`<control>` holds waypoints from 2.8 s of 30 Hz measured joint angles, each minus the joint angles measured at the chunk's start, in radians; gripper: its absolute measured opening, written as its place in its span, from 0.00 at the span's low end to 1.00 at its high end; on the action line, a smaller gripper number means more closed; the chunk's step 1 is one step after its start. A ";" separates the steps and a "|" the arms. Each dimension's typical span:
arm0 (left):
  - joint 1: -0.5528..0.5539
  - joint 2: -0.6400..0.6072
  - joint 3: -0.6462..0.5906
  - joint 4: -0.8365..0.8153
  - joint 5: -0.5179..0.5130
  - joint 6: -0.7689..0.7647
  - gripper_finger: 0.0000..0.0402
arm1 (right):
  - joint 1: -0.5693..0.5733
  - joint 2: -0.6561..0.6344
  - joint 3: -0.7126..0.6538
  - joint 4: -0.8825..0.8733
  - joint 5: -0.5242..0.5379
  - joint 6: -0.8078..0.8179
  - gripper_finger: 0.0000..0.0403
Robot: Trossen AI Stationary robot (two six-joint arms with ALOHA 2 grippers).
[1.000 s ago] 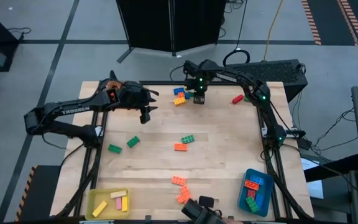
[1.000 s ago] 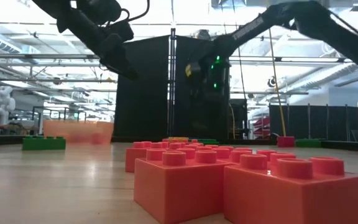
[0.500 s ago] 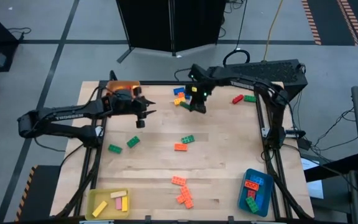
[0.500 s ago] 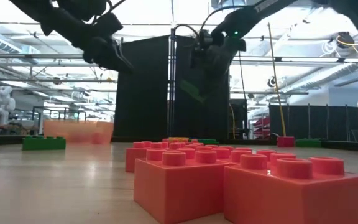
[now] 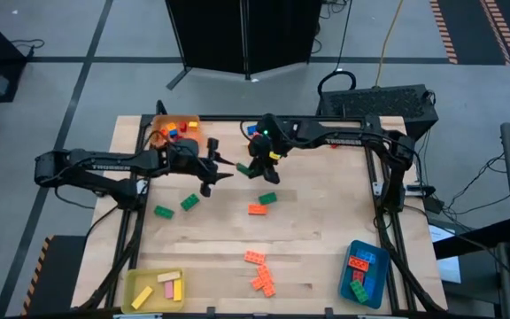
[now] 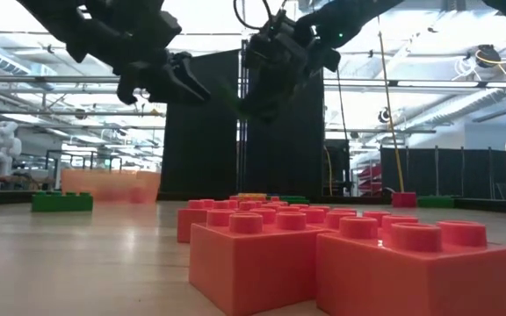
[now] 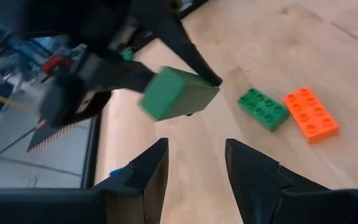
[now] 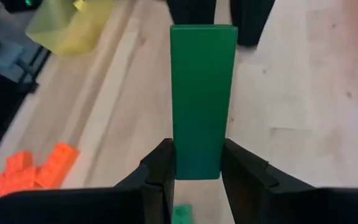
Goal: Sort blocks by size
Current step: Put the green block into the yellow bin
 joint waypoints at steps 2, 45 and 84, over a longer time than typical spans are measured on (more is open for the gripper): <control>-0.011 0.016 0.000 0.026 0.000 0.016 0.40 | 0.007 0.001 0.000 0.007 -0.003 0.033 0.23; -0.143 0.149 0.001 0.241 0.069 0.192 0.40 | 0.103 0.013 0.002 -0.090 -0.044 0.084 0.23; -0.378 -0.233 0.007 -0.236 -0.372 -0.455 0.11 | 0.072 -0.017 0.001 -0.140 0.280 0.183 0.44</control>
